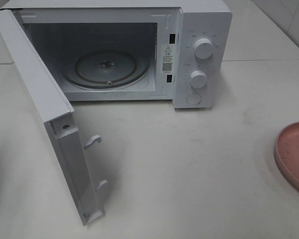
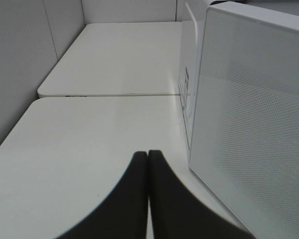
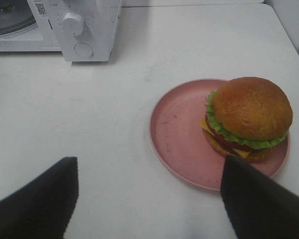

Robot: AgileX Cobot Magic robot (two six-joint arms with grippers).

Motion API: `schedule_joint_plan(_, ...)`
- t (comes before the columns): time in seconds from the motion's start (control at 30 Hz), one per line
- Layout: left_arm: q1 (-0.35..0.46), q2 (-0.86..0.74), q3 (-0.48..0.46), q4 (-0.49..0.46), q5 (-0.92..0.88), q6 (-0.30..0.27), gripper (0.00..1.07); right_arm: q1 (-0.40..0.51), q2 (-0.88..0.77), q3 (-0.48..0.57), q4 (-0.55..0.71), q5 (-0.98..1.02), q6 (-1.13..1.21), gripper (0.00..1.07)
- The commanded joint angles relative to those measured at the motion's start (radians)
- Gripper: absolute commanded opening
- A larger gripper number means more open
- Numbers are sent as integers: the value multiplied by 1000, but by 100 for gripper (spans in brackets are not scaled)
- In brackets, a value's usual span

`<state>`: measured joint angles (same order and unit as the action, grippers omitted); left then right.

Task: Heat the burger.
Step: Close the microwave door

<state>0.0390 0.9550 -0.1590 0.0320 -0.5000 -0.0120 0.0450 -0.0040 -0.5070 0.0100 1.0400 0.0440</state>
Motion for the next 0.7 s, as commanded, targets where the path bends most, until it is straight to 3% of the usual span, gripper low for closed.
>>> schedule_joint_plan(0.03, 0, 85, 2, 128, -100, -110, 0, -8, -27, 3, 3, -3, -14, 76)
schedule_joint_plan(0.1, 0, 107, 2, 176, -124, -135, 0, -8, -27, 3, 3, -3, -14, 76)
schedule_joint_plan(0.17, 0, 198, 2, 314, -248, -211, 0, -8, -27, 3, 3, -3, -14, 76)
schedule_joint_plan(0.37, -22, 278, -8, 336, -330, -238, 0, -8, -27, 3, 3, -3, -14, 76)
schedule_joint_plan(0.47, -121, 353, -39, 302, -335, -212, 0, -8, -27, 3, 3, -3, -14, 76)
schedule_joint_plan(0.57, -146, 366, -43, 278, -335, -192, 0, -8, -27, 3, 3, -3, -14, 76)
schedule_joint_plan(0.63, -239, 405, -47, 167, -362, -111, 0, -8, -27, 3, 3, -3, -14, 76)
schedule_joint_plan(0.7, -265, 415, -47, 132, -372, -95, 0, -8, -27, 3, 3, -3, -14, 76)
